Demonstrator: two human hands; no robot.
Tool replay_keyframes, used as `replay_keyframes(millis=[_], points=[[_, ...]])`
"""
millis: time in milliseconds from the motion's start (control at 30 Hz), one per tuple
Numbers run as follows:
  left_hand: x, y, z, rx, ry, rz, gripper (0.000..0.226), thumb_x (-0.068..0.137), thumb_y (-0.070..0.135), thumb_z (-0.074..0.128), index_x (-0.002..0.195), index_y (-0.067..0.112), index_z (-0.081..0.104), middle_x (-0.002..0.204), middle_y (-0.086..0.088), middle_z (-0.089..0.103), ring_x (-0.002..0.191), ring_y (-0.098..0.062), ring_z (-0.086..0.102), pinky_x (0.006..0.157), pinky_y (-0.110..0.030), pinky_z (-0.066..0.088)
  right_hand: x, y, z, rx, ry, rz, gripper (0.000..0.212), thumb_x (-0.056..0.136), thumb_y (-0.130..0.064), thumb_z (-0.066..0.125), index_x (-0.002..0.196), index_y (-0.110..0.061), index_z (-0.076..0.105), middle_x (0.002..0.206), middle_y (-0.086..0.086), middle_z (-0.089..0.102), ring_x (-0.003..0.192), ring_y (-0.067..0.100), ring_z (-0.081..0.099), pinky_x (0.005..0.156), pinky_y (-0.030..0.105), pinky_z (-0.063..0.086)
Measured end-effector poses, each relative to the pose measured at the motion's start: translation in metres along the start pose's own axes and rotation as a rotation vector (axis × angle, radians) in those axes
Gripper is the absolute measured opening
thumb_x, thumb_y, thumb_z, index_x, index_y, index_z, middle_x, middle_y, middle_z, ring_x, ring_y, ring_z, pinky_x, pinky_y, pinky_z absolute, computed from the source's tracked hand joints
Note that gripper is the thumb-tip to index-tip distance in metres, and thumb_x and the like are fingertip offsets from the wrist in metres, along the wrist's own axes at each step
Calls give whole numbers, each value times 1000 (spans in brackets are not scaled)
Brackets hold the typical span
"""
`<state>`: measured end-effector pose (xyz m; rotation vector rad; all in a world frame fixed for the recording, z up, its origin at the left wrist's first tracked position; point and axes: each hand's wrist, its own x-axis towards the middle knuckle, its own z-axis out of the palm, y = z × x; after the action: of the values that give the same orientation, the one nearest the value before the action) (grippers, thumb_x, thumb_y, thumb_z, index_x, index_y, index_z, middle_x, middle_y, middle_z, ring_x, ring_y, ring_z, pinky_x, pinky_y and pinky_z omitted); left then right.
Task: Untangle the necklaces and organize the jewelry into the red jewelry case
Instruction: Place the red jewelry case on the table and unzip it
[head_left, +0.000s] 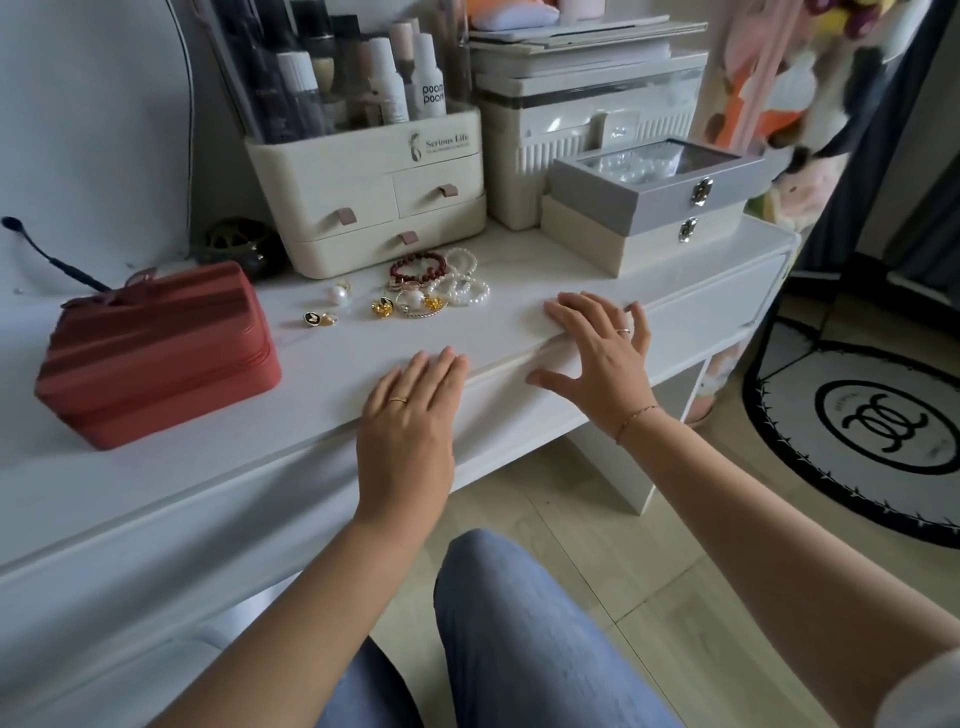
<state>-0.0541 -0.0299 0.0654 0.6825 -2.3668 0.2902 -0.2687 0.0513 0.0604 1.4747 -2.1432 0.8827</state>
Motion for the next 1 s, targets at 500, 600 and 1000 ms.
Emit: replay_keyframes(millis=[500,600,1000], points=[[-15,-90,-95,-340,230,-336,64,88,44,54,139,5,47,145,-10,46,140,-24,35,116,-40,27,36,-138,-18,473,-368,-156,95,71,-69,54,147,-20,24,153,-4,22,140,9,20,113,26,19],[-27,-137,-116,-377,344,-567,61,87,42,58,137,10,49,144,-7,44,138,-19,35,114,-34,28,50,-182,4,563,-428,-177,90,75,-60,58,148,-21,22,154,-2,19,140,11,23,113,27,25],[-26,-200,-110,-1068,157,-1057,57,80,40,57,136,31,52,133,11,57,120,-4,54,108,-33,39,70,-266,56,852,-382,55,65,78,-46,69,134,-26,44,132,-9,42,109,-11,38,86,-6,27]])
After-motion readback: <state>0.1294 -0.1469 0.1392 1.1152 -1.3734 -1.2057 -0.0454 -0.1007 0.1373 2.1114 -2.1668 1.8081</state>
